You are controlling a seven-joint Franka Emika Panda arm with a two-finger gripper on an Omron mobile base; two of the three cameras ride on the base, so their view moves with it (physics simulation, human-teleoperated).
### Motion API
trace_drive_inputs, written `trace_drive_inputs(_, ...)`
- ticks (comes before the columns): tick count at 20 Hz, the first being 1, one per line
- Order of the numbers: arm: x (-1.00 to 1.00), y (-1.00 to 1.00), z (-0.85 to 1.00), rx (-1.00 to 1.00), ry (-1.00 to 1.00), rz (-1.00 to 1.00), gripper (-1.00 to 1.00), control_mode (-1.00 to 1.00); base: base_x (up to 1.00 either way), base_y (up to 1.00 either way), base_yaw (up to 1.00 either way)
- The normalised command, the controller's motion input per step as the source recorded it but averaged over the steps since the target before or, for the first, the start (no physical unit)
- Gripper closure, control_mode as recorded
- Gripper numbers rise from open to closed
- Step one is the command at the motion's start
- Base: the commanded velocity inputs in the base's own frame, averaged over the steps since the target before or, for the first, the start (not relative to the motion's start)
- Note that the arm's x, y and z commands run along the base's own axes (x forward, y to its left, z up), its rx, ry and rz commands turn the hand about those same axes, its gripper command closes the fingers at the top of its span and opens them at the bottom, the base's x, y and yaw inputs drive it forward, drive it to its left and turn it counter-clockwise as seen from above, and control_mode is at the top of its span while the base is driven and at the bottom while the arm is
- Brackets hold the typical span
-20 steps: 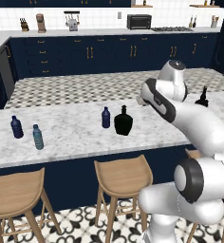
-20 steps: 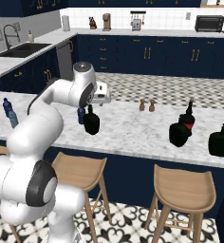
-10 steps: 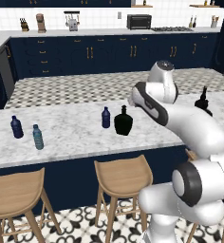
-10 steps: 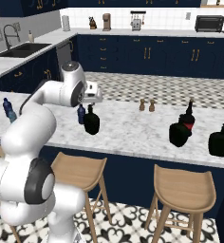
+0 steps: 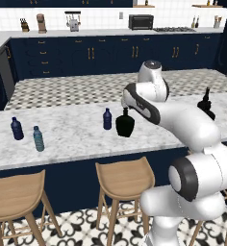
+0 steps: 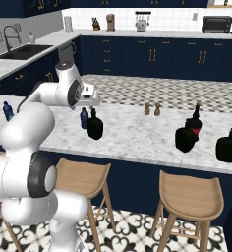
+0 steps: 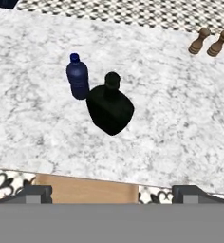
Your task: Move the plastic bottles in the middle to the plastics group, and the glass bottles in the middle to the glass group.
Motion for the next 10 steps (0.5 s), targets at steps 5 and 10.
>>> trace_drive_inputs(5, 0.28, 0.58, -0.21, -0.08, 0.06, -0.03, -1.0, -1.0, 0.0, 0.0, 0.0)
trace_drive_inputs(10, 0.65, 0.27, -0.2, 0.08, 0.0, 0.0, -1.0, -1.0, 0.0, 0.0, 0.0)
